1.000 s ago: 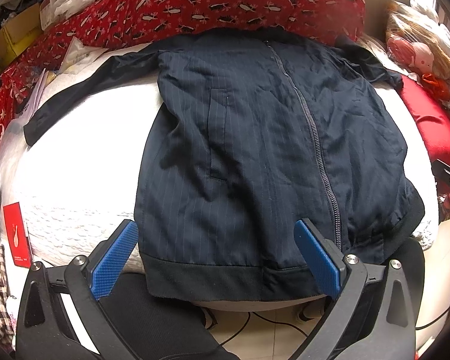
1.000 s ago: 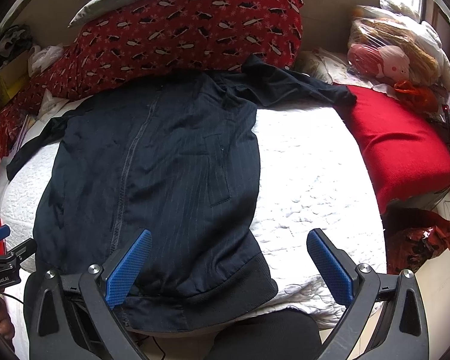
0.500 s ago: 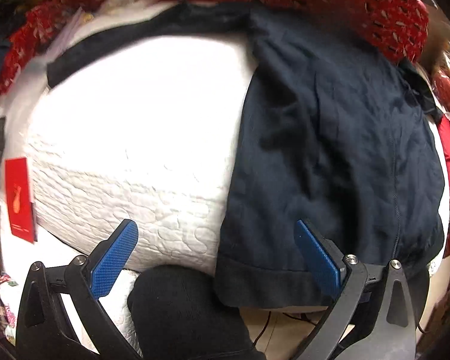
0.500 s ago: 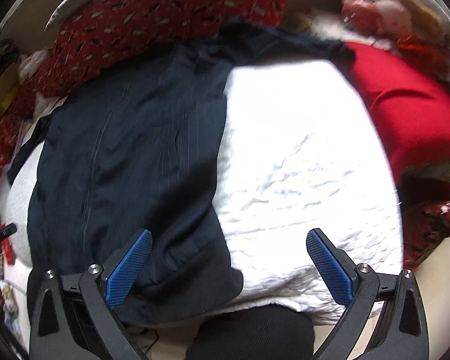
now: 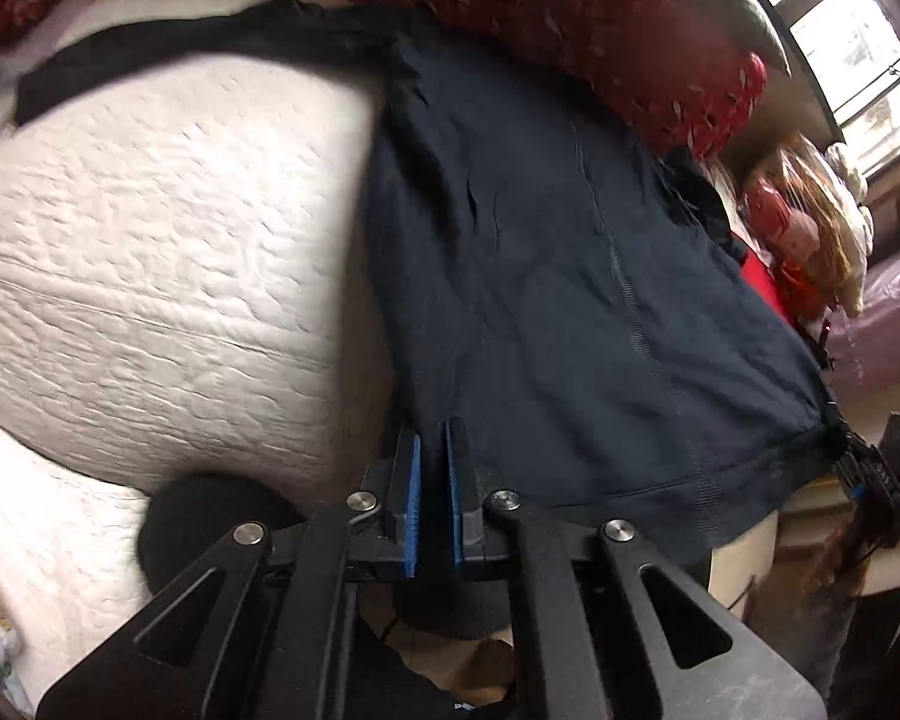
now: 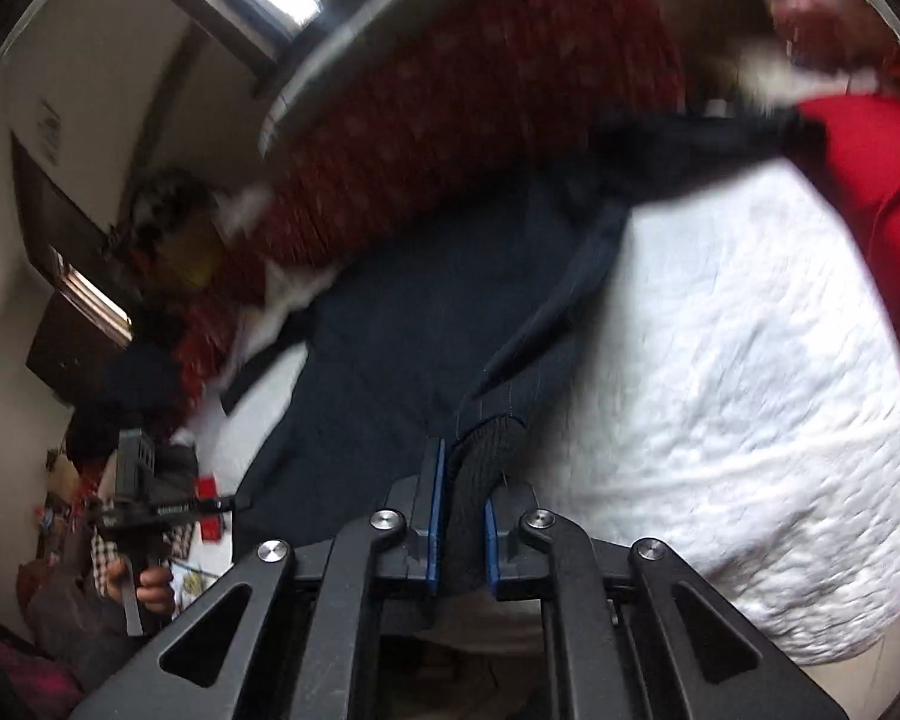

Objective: Fold large clothes
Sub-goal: 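Grasp the jacket hem with the left gripper while the right gripper grasps the hem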

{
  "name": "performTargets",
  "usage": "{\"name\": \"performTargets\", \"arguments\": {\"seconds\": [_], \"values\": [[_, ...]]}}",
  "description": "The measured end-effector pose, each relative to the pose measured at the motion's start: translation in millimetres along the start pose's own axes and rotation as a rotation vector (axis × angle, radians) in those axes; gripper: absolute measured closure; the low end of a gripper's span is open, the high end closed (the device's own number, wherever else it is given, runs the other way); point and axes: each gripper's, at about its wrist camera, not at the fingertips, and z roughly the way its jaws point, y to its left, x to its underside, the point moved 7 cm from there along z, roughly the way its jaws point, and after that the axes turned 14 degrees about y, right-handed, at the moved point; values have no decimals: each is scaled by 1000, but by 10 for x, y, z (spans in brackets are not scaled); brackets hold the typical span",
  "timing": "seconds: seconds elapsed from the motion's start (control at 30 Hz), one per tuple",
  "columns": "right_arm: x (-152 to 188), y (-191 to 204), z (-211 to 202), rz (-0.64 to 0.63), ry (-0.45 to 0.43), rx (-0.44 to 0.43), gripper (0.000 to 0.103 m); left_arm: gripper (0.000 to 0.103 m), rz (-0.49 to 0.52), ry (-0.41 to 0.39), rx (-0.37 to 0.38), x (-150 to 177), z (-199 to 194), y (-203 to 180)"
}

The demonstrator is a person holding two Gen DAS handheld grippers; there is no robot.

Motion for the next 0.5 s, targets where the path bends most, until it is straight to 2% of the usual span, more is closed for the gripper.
{"name": "performTargets", "arguments": {"seconds": [0.07,0.13,0.2,0.27,0.33,0.37,0.43,0.5], "values": [[-17,-80,-126,21,-17,21,94,97,-30,40,9,45,127,66],[56,-285,-9,79,18,54,94,97,-93,119,14,91,376,178],[236,-580,289,168,100,97,94,98,-140,194,-18,169,622,296],[414,-857,591,246,179,132,94,98,-162,228,-49,253,715,389],[610,-1097,823,331,262,178,94,98,-144,207,-14,262,601,347],[637,-1139,837,355,270,182,94,98,-116,173,2,235,482,273],[535,-1124,762,382,225,146,89,97,-40,98,-10,105,232,61],[282,-946,670,303,148,161,86,95,49,15,-31,-93,43,-231]]}}
